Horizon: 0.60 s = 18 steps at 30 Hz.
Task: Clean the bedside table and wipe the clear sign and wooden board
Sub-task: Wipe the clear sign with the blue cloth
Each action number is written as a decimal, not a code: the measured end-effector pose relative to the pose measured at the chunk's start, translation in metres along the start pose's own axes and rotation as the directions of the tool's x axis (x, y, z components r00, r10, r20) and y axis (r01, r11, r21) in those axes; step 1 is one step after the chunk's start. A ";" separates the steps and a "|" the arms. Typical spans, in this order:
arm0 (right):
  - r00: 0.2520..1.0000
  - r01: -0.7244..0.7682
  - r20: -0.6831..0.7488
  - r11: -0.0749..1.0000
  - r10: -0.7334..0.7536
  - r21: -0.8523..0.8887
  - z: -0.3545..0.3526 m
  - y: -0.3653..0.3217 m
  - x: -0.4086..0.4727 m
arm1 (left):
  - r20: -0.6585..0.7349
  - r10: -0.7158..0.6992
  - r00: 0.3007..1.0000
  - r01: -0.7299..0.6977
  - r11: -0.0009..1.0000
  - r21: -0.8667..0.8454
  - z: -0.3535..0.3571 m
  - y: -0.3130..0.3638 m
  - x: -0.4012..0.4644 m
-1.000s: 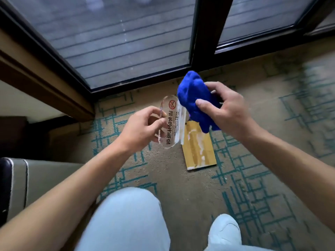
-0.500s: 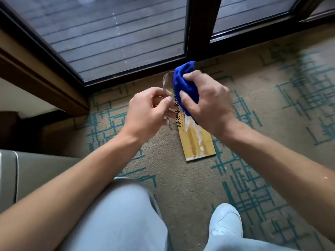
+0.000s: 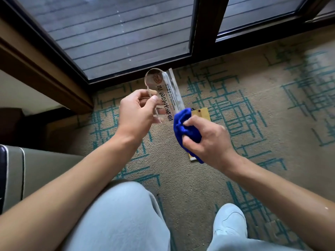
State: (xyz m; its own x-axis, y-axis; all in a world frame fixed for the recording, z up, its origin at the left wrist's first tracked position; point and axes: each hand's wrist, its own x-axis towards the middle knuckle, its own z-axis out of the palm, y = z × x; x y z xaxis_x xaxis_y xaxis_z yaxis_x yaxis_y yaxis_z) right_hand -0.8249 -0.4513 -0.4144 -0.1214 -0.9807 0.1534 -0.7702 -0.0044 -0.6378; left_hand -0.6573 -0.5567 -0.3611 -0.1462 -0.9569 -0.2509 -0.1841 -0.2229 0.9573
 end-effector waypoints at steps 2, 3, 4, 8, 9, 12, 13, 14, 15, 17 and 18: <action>0.996 -0.037 0.079 0.996 0.031 0.077 0.002 0.006 -0.009 | -0.003 -0.019 1.000 0.019 0.999 -0.043 -0.005 0.000 0.000; 0.994 -0.076 0.091 0.987 0.063 0.143 0.000 0.009 -0.009 | 0.013 -0.019 1.000 0.019 0.998 -0.055 -0.007 0.000 0.000; 0.990 -0.132 0.076 0.968 0.118 0.215 -0.005 0.014 -0.007 | 0.039 -0.014 0.999 0.016 0.998 -0.060 -0.008 -0.001 0.000; 0.915 -0.348 0.048 0.727 0.400 0.592 -0.035 0.026 0.028 | 0.174 -0.041 0.984 0.061 0.992 -0.107 -0.009 -0.007 0.000; 0.904 -0.361 0.100 0.614 0.417 0.702 -0.043 0.026 0.038 | 0.226 -0.063 0.972 0.092 0.988 -0.121 -0.010 -0.008 0.000; 0.923 -0.323 0.223 0.316 0.314 0.892 -0.059 0.025 0.062 | 0.384 -0.102 0.918 0.161 0.979 -0.124 -0.009 -0.013 -0.004; 0.935 -0.310 0.247 0.246 0.256 0.918 -0.061 0.023 0.066 | 0.412 -0.109 0.905 0.171 0.978 -0.116 -0.008 -0.015 -0.005; 0.942 -0.307 0.267 0.199 0.205 0.931 -0.062 0.020 0.070 | 0.425 -0.116 0.898 0.179 0.978 -0.110 -0.008 -0.016 -0.005; 0.941 -0.316 0.288 0.161 0.175 0.935 -0.061 0.018 0.071 | 0.430 -0.122 0.894 0.183 0.978 -0.104 -0.007 -0.017 -0.005; 0.925 -0.360 0.346 0.072 0.157 0.930 -0.055 0.016 0.070 | 0.443 -0.127 0.887 0.179 0.981 -0.078 -0.007 -0.018 -0.005; 0.912 -0.389 0.381 0.026 0.154 0.921 -0.051 0.016 0.069 | 0.456 -0.130 0.881 0.174 0.983 -0.056 -0.008 -0.019 -0.005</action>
State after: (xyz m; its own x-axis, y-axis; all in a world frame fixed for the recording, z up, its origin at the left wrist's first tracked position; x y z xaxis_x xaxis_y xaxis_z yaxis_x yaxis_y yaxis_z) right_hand -0.8773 -0.5089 -0.3755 0.0094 -0.9693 -0.2455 0.6037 0.2013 -0.7714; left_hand -0.6457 -0.5495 -0.3769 -0.5478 -0.7289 -0.4105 -0.1519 -0.3959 0.9056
